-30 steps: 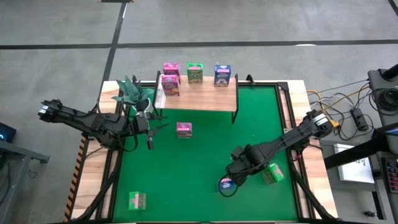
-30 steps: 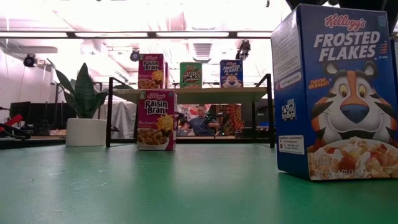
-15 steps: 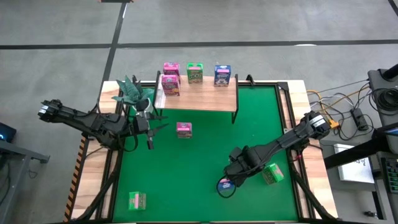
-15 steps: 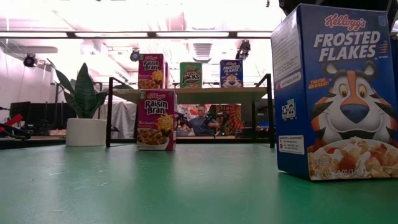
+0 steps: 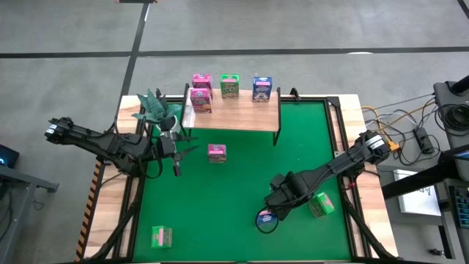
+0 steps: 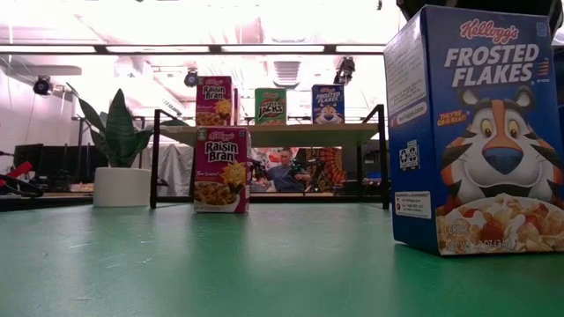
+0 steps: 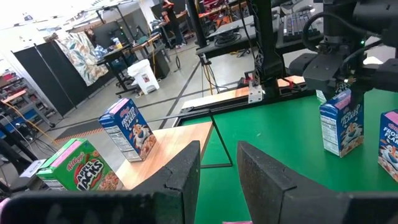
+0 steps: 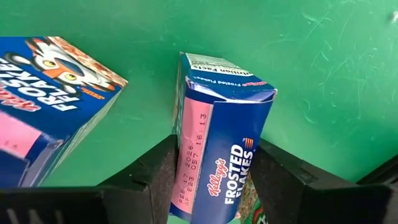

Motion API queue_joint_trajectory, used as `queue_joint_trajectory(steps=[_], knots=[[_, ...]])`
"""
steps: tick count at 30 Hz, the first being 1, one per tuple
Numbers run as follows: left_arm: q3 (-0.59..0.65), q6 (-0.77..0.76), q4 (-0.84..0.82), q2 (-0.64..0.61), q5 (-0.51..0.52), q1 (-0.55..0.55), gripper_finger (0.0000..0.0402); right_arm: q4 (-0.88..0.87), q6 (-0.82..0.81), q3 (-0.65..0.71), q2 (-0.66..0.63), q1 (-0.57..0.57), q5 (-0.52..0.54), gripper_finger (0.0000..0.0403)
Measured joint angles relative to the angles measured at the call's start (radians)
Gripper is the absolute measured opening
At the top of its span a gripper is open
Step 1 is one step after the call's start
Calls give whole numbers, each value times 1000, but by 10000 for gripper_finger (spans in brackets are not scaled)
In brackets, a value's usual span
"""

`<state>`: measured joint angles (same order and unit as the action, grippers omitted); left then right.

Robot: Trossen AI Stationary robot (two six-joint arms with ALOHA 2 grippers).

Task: Stack cereal on shelf
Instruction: Put the right blue cereal box on the shelf aligned with the other blue cereal box

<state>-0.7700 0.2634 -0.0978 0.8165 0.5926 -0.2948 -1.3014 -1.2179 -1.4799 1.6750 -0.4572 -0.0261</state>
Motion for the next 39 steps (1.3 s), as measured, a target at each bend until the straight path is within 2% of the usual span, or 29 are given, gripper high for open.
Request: queue_joint_trajectory(steps=[11, 22, 25, 33, 39], knots=[[0, -10, -2, 0, 0, 0, 88, -3, 36, 0, -112, 50, 46, 164], [0, -15, -10, 0, -1, 0, 88, 52, 157, 0, -287, 132, 249, 140], [0, -15, -9, 0, -1, 0, 88, 150, 256, 0, -332, 178, 294, 140], [0, -15, -8, 0, -1, 0, 88, 475, 649, 0, -380, 351, 288, 138], [0, -14, -9, 0, -1, 0, 88, 469, 873, -66, -336, 529, 267, 137]])
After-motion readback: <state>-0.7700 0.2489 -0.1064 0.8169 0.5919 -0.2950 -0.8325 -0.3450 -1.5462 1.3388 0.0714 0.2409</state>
